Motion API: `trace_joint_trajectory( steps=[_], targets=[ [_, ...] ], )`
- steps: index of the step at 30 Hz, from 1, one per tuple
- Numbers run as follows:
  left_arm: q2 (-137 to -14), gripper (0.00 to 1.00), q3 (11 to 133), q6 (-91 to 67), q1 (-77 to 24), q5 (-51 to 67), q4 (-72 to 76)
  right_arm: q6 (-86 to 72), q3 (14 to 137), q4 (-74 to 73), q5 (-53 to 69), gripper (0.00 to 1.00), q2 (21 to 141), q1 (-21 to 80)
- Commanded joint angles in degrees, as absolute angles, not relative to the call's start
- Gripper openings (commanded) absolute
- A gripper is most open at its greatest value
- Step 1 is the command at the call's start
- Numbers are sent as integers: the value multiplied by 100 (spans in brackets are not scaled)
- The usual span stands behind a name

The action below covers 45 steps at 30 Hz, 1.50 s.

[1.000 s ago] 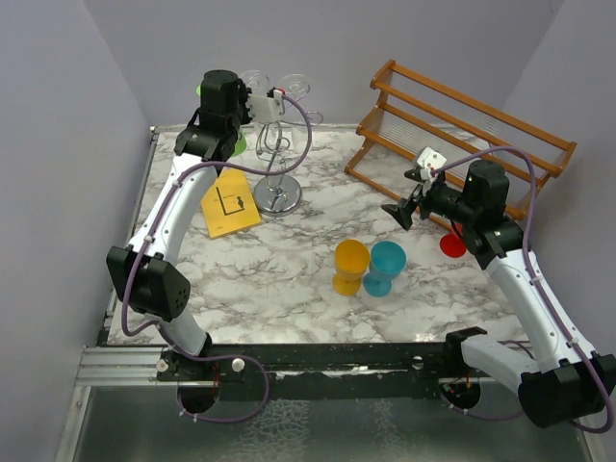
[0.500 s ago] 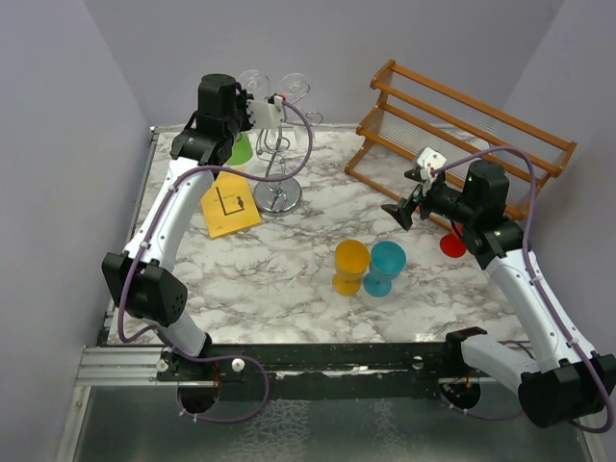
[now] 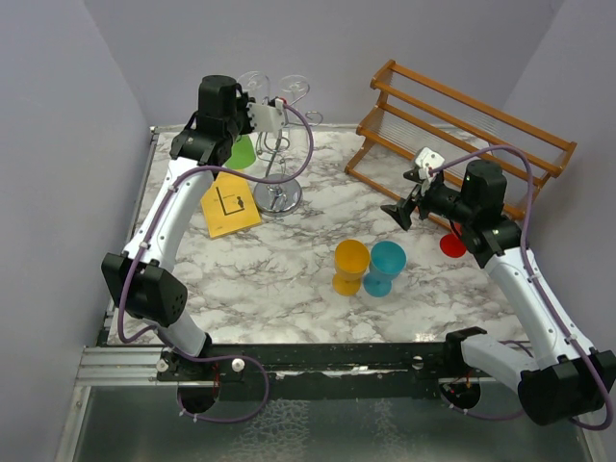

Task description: Place the wine glass upside down on the wine glass rack

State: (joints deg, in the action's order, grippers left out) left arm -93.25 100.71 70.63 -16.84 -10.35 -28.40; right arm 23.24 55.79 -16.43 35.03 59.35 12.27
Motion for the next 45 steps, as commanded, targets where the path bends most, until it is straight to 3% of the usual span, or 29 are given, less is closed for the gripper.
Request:
trace_joint_trajectory(
  steps=[1,29,45],
  targets=[
    [-9259,3,10226,6905,-1690,-660,-3113,2372,5521,-1462,3499,93,5964,1213],
    [-9496,8,10728,6908,-1687,-334,-3891,2382,5538,-1479,3464,93,5924,1213],
    [-9681,17,10985,6815,-1681,-175,-4140,2391,5558,-1496,3450,93,5987,1213]
  ],
)
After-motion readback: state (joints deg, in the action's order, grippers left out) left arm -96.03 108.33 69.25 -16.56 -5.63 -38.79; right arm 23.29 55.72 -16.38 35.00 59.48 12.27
